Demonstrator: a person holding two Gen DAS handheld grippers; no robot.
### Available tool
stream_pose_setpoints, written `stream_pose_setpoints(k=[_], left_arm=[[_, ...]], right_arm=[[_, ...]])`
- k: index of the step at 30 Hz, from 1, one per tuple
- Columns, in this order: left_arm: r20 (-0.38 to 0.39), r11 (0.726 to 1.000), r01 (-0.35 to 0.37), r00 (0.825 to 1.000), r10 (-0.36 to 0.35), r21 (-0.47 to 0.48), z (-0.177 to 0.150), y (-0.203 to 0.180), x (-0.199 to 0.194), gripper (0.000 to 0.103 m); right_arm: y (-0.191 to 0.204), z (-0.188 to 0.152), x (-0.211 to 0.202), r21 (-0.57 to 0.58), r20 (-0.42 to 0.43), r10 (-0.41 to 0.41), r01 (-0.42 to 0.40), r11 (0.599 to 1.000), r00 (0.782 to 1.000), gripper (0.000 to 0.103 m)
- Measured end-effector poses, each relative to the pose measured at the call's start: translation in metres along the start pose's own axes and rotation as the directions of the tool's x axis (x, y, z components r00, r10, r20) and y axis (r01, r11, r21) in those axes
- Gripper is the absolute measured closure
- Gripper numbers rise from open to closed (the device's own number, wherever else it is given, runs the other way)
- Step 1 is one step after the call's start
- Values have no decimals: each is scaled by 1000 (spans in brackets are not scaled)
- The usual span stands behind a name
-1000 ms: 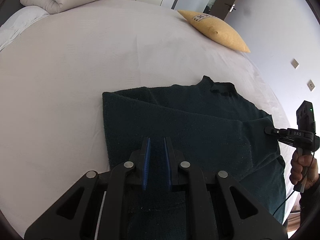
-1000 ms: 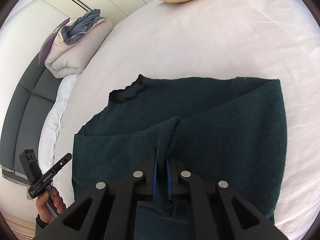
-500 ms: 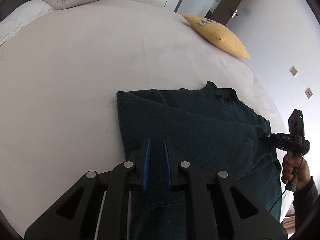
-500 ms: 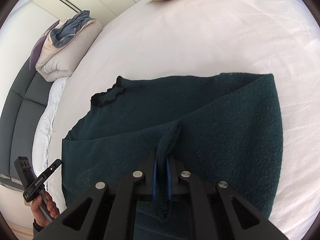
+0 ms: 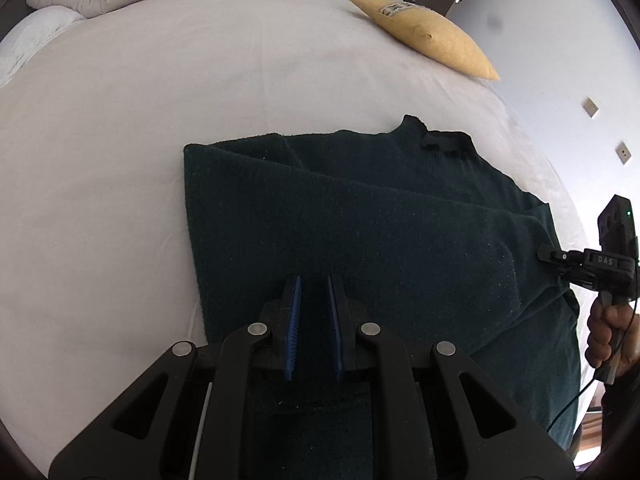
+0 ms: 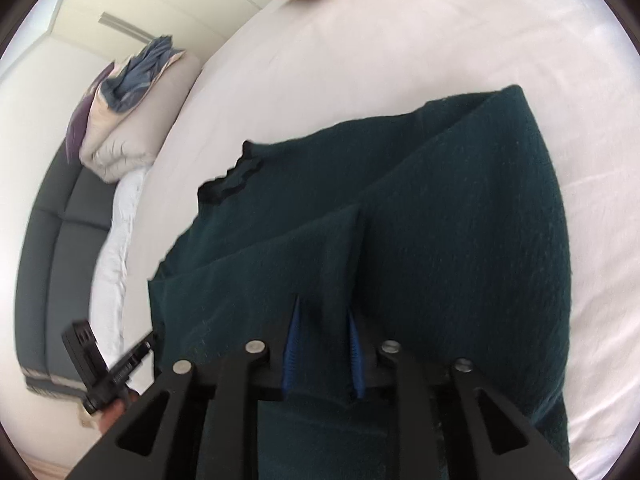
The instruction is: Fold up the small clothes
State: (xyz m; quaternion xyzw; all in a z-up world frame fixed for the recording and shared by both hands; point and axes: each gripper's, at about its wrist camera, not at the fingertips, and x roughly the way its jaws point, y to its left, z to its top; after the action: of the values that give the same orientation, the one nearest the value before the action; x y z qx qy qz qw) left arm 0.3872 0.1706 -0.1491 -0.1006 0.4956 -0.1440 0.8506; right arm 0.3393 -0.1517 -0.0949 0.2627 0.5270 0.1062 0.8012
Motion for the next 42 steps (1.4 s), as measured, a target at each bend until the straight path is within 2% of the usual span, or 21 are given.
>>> stream_pose_setpoints(k=[1, 3, 10, 16, 18, 20, 22, 24, 26, 28, 30, 32, 34, 36, 38, 42], left_arm=[[5, 1000, 15, 1000, -15, -16, 1, 3, -2, 90], [19, 999, 28, 999, -28, -35, 7, 7, -7, 90], [63, 997, 31, 998, -26, -73, 22, 25, -23, 90], [43, 999, 23, 999, -22, -37, 20, 14, -10, 90], [35, 1000, 5, 999, -4, -16, 19, 8, -3, 90], [7, 998, -63, 998, 63, 28, 18, 3, 11, 90], [-1, 996, -81, 997, 81, 48, 17, 5, 19, 90], [8, 994, -98, 995, 97, 52, 14, 9, 19, 90], [7, 994, -97, 995, 96, 49, 11, 14, 20, 90], [9, 996, -85, 996, 85, 35, 8, 18, 19, 90], [15, 996, -83, 996, 82, 32, 5, 20, 18, 90], [22, 995, -95, 995, 94, 41, 2, 18, 18, 91], [25, 994, -99, 995, 98, 41, 0, 17, 17, 91], [30, 994, -96, 995, 95, 41, -3, 18, 17, 91], [35, 994, -95, 995, 93, 45, -6, 19, 15, 90], [55, 992, -100, 994, 97, 72, -15, 20, 10, 90]], right_arm=[[1, 0, 0, -11, -2, -10, 10, 1000, 1000, 80], [1, 4, -2, -10, 3, -26, 26, 1000, 1000, 93], [-10, 19, -4, 3, 22, -65, 65, 998, 998, 94], [-23, 16, 3, 22, 19, -22, 22, 1000, 1000, 94], [-19, 16, 3, 9, 21, -27, 27, 1000, 999, 89], [-10, 15, 2, -34, 23, -58, 59, 998, 998, 85], [-2, 15, 1, -62, 19, -69, 70, 996, 997, 76], [5, 13, -3, -77, 23, -76, 77, 994, 997, 61], [9, 11, -11, -82, 57, -149, 153, 985, 987, 60], [8, 12, -25, -35, 120, -219, 225, 974, 968, 60], [10, 13, -39, -6, 187, -159, 163, 987, 970, 58], [22, 13, -41, -39, 220, -54, 64, 997, 974, 58], [33, 14, -27, -69, 185, 42, -30, 997, 982, 58], [32, 16, -6, -51, 136, 109, -103, 993, 985, 57], [17, 17, 19, 5, 81, 123, -124, 992, 989, 53], [-24, 10, 22, 99, 117, 226, -238, 966, 967, 87]])
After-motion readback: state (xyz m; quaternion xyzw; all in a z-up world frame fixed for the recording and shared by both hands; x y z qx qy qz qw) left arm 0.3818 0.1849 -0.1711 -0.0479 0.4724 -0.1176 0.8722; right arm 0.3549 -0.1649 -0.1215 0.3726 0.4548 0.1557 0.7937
